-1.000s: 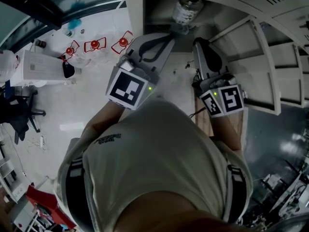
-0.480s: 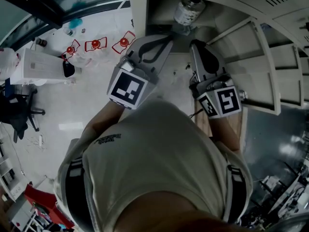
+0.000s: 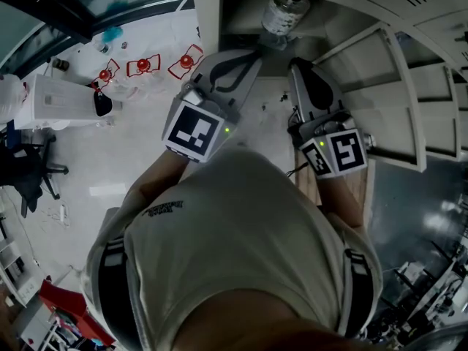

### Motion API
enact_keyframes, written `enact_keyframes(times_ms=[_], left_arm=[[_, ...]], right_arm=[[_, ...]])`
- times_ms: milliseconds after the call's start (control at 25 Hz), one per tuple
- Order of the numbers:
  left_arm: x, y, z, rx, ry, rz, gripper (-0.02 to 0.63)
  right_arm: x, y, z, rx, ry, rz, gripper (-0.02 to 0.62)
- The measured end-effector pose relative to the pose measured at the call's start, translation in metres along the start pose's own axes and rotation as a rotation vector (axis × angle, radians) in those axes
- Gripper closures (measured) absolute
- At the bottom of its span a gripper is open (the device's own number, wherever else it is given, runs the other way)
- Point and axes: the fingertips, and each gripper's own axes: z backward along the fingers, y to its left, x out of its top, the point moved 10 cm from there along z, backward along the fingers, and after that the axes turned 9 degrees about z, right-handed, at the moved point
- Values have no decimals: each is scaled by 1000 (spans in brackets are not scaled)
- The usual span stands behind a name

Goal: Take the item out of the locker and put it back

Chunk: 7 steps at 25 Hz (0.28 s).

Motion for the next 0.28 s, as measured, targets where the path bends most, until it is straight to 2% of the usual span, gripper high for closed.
enact_keyframes(times_ms=[280], left_arm=[[0, 0, -4, -7, 5, -2, 594]], right_arm=[[0, -2, 0, -3, -3, -4, 595]])
